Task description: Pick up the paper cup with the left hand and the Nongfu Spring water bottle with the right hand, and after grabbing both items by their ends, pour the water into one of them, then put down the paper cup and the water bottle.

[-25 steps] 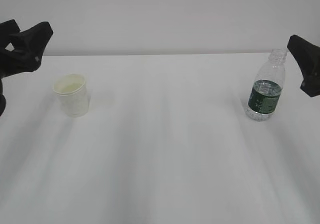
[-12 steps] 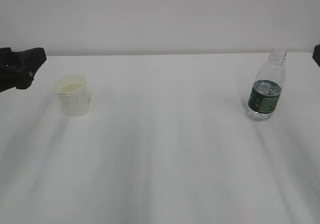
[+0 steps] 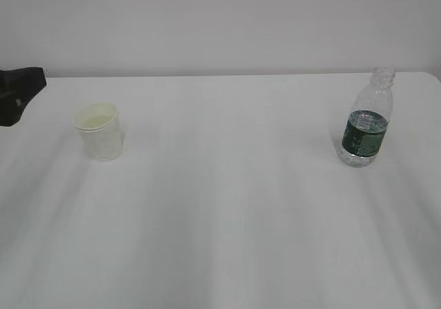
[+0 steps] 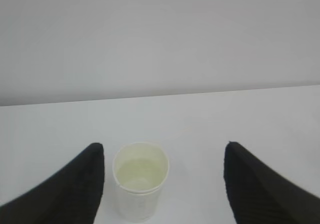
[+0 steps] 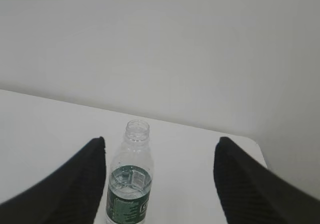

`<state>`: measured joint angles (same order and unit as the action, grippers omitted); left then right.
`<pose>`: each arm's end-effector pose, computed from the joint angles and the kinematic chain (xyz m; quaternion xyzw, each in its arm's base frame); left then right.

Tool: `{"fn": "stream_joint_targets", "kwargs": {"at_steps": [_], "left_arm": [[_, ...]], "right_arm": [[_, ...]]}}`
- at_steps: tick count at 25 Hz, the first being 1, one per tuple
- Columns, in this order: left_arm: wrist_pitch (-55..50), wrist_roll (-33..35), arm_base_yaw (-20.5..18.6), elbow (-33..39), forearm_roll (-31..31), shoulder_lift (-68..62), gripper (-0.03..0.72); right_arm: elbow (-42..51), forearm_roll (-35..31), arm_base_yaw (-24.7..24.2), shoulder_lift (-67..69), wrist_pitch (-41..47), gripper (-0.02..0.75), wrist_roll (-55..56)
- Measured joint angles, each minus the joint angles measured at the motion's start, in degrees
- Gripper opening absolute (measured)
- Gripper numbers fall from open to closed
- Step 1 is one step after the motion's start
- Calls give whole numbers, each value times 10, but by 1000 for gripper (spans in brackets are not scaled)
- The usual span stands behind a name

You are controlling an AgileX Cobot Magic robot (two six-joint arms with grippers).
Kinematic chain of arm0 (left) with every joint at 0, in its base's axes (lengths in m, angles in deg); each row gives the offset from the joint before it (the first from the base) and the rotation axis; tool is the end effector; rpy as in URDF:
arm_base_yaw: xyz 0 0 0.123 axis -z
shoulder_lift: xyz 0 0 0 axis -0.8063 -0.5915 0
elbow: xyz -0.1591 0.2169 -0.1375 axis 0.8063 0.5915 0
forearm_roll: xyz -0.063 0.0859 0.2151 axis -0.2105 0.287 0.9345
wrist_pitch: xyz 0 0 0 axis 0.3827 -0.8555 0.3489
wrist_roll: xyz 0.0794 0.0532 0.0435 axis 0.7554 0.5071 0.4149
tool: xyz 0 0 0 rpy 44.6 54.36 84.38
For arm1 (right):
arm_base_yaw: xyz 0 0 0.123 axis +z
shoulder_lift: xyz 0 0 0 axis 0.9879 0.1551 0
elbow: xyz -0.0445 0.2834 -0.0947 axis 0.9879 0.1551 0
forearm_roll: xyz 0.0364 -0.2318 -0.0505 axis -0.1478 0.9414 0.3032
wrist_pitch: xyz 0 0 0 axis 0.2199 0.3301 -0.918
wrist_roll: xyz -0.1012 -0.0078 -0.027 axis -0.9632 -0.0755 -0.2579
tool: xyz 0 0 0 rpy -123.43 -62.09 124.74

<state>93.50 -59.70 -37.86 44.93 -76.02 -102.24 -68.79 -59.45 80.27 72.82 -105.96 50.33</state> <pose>0.2225 -0.0654 0.2721 0.0585 0.7686 -0.1396 0.6215 0.1596 0.0053 0.2914 -0.0969 0.7358 -0.0481 0.6685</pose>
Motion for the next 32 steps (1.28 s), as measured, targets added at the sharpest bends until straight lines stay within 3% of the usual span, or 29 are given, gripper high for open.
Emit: {"fn": "stream_joint_targets", "kwargs": {"at_steps": [19,32], "left_arm": [[-222,0,0,2,0,177,531],[-370,0,0,2,0,362,531]], "right_arm": [[0,-6,0,-199,226,513,13],[-19,-80,0,-310,399,510,13]]}}
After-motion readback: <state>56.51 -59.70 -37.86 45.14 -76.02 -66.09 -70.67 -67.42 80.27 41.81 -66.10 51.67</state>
